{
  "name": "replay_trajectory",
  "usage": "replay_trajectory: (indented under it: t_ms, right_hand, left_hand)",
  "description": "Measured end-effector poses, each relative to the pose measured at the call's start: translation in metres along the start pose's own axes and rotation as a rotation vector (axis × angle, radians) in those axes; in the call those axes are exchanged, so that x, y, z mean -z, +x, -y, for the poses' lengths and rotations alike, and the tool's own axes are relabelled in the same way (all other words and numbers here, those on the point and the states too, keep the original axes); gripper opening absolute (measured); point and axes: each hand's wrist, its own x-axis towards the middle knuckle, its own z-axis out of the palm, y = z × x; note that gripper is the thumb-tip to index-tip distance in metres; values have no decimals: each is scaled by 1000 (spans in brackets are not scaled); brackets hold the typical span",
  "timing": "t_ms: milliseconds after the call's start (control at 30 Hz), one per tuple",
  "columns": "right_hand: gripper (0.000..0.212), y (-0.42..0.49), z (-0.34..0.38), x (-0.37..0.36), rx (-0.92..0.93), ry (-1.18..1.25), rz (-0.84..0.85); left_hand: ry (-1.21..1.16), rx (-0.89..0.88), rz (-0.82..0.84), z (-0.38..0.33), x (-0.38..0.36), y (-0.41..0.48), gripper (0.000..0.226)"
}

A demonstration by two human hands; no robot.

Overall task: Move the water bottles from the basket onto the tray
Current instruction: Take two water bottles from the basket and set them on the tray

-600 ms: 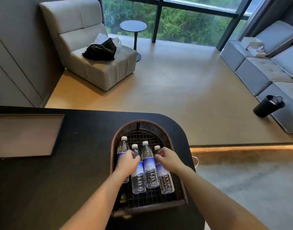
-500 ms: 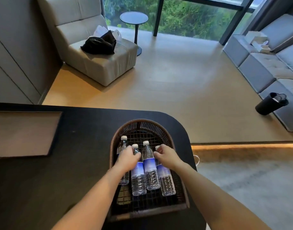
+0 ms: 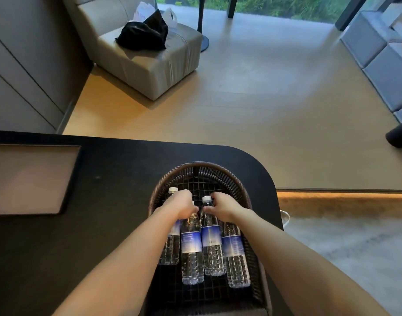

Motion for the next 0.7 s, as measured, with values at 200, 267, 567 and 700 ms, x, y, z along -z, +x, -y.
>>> replay_trajectory:
  t_ms: [200, 267, 567, 700]
  right_hand:
    - [29, 16, 1, 6, 7, 3, 72]
    - [26, 18, 0, 7, 4, 31, 80]
    - [54, -7, -1, 14, 10, 223, 40]
    - [62, -48, -2, 10, 76, 367, -17]
  left_hand:
    - [88, 44, 20, -1, 4, 10, 37]
    - [65, 56, 13, -1, 5, 12, 40]
    - [-195, 33, -22, 6, 1, -7, 33]
    - [-493, -26, -65, 21, -9, -40, 19]
